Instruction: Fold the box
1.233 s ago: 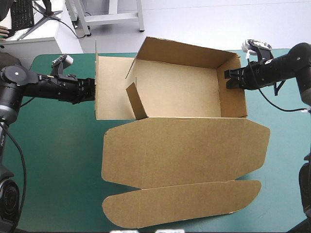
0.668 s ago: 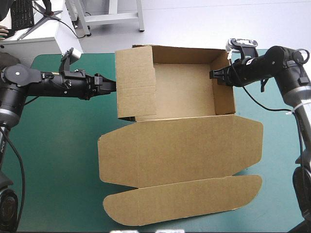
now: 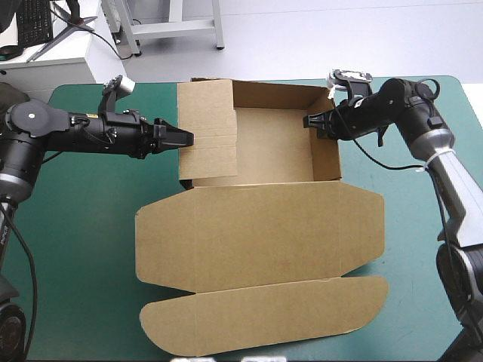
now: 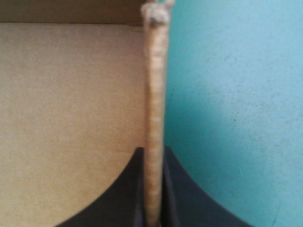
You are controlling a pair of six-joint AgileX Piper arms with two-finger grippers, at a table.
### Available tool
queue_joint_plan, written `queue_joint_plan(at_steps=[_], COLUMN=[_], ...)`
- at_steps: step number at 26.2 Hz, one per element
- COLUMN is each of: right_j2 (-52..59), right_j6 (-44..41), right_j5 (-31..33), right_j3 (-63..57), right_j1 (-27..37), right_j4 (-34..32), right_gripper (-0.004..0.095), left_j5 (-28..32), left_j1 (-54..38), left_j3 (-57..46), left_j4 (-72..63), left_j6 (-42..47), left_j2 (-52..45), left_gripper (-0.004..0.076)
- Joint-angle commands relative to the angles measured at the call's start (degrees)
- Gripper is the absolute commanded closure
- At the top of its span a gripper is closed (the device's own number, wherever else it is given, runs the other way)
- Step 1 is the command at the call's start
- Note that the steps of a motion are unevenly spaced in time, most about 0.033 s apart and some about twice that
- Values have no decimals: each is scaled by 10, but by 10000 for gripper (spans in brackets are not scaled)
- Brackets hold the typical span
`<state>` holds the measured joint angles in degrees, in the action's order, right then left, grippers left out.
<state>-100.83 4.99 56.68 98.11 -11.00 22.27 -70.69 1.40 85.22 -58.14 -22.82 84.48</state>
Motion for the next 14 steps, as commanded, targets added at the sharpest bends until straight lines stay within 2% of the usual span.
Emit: queue_joint_plan(at_steps=[1, 3, 10, 14], right_j2=[28, 28, 28, 28], right_j6=[-7, -14, -106, -129], right_j5=[-43, -55, -69, -71], right_j3=[16, 18, 20, 20], right_j1=[-19, -39, -103, -129], right_j4=[31, 16, -133, -167], right_gripper=[908, 908, 908, 908], left_j5=[-20, -21, -3, 12], left_j1=[3, 3, 8, 36], left_j3=[17, 17, 17, 17], left_j4=[-9, 18, 81, 180], left_j6=[-1, 6, 31, 64], left_j2=[-23, -23, -23, -23], left_gripper=[323, 323, 330, 360])
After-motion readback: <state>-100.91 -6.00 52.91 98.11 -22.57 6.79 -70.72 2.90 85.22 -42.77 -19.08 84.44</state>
